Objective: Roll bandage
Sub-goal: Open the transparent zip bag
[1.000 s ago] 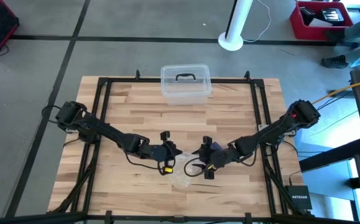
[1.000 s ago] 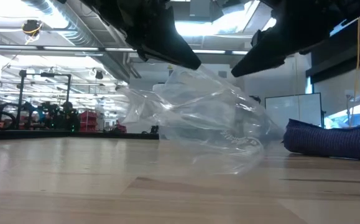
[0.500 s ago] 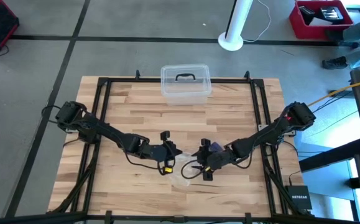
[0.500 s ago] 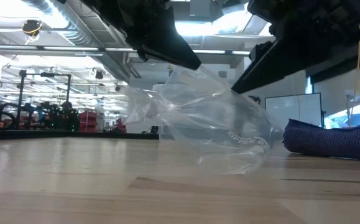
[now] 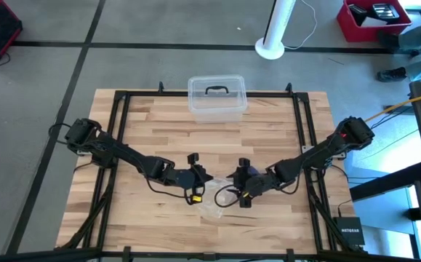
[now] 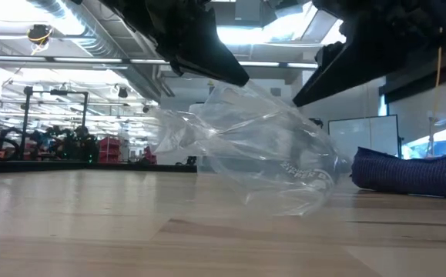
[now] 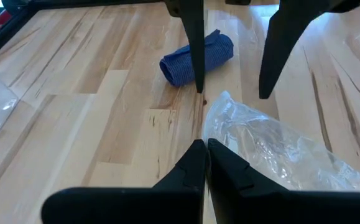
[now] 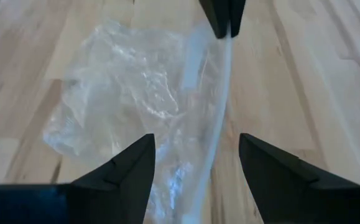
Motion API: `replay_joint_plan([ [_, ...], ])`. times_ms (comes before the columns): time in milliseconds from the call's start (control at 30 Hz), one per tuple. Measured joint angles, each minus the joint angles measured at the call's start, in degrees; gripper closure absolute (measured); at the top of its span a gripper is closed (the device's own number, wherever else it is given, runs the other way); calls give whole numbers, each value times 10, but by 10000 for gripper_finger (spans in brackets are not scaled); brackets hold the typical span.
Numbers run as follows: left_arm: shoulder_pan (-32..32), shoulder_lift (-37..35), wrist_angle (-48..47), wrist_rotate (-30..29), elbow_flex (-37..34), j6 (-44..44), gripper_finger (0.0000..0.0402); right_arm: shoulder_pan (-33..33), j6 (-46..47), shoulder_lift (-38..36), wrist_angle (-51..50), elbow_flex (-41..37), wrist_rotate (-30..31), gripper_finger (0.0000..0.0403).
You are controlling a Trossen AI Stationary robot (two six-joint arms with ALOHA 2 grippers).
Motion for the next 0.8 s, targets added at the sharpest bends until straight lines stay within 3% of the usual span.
replay_joint_plan([
  [233, 0, 0, -1, 0, 0, -1, 401, 0, -3, 39, 70, 0, -47, 171],
  [567, 0, 0, 0, 0, 0, -2, 401, 0, -3, 66, 118, 0, -50, 171],
  [800, -1, 0, 1, 0, 0, -2, 401, 0, 0, 80, 79, 0, 8, 171],
])
